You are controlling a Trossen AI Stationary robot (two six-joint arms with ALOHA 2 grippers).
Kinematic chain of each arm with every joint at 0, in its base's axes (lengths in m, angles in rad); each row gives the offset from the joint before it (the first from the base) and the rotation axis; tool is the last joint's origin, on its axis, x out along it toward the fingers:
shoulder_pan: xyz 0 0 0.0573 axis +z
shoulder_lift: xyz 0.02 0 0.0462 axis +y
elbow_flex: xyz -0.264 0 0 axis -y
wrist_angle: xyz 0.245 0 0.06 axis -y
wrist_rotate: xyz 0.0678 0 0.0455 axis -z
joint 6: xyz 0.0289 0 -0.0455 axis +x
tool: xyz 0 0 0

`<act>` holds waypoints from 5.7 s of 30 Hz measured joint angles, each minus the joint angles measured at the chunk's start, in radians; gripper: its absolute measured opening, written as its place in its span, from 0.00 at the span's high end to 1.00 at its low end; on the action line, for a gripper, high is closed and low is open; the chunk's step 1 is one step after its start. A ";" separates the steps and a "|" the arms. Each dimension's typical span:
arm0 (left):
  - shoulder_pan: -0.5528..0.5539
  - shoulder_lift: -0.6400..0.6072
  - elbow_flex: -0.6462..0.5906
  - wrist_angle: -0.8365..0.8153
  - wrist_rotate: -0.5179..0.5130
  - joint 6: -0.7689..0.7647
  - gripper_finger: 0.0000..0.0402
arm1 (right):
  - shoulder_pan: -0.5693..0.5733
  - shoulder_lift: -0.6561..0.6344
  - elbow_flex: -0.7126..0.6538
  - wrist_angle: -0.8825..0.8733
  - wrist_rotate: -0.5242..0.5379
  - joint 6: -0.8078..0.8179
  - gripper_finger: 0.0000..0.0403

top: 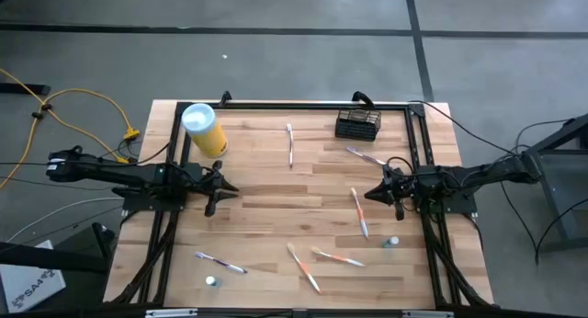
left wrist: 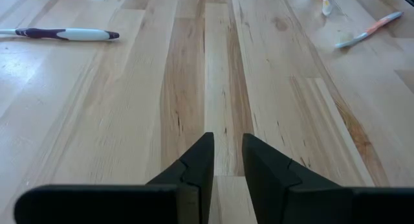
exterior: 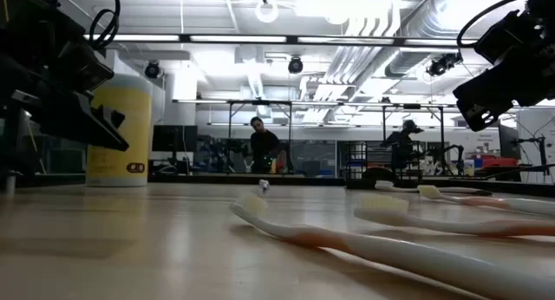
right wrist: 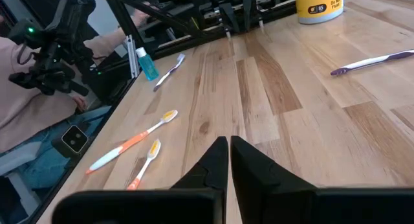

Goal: Pick & Place toothbrushing station

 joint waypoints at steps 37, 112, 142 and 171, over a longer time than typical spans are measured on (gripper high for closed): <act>0.000 0.000 0.000 0.000 0.000 0.000 0.81 | 0.000 0.000 0.000 0.000 0.000 0.000 0.97; 0.000 0.000 0.000 0.000 0.000 0.000 0.81 | 0.000 0.011 0.248 0.004 -0.390 0.016 0.97; 0.000 0.000 0.000 0.000 0.000 0.000 0.81 | 0.190 0.514 0.685 -0.667 -0.088 -0.217 0.97; 0.000 0.000 0.000 0.000 0.000 0.000 0.81 | 0.363 0.597 0.804 -1.005 0.182 0.043 0.97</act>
